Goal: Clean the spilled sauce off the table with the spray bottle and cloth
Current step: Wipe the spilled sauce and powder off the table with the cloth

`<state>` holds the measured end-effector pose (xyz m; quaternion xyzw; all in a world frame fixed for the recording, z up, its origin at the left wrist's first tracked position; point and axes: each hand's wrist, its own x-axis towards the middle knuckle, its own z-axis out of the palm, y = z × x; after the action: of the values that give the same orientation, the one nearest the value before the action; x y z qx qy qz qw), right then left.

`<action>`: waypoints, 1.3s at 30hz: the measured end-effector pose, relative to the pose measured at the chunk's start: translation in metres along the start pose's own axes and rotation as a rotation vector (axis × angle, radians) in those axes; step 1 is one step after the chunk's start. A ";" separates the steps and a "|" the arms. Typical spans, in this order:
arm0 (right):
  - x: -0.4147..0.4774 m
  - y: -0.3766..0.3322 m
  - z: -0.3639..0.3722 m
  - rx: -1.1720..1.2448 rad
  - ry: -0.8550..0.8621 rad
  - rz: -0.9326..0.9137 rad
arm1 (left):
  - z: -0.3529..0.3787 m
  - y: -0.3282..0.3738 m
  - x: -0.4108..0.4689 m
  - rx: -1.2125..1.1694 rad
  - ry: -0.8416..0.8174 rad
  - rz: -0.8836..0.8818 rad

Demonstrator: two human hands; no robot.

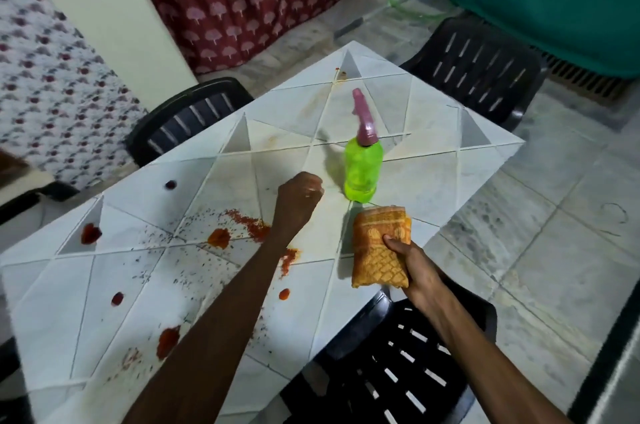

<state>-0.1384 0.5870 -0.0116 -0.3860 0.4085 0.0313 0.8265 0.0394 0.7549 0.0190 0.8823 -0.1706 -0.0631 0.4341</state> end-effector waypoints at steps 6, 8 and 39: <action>0.008 0.039 0.066 -0.319 -0.106 -0.044 | -0.068 -0.097 -0.073 -0.007 0.057 -0.270; 0.012 0.046 0.087 -0.586 -0.064 -0.207 | -0.084 -0.116 -0.089 0.073 0.051 -0.309; 0.011 0.140 0.233 -1.266 -0.221 -0.595 | -0.198 -0.274 -0.141 0.404 -0.035 -0.269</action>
<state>-0.0306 0.8372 -0.0194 -0.8821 0.1029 0.0747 0.4536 0.0267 1.1069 -0.0805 0.9647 -0.0683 -0.1001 0.2337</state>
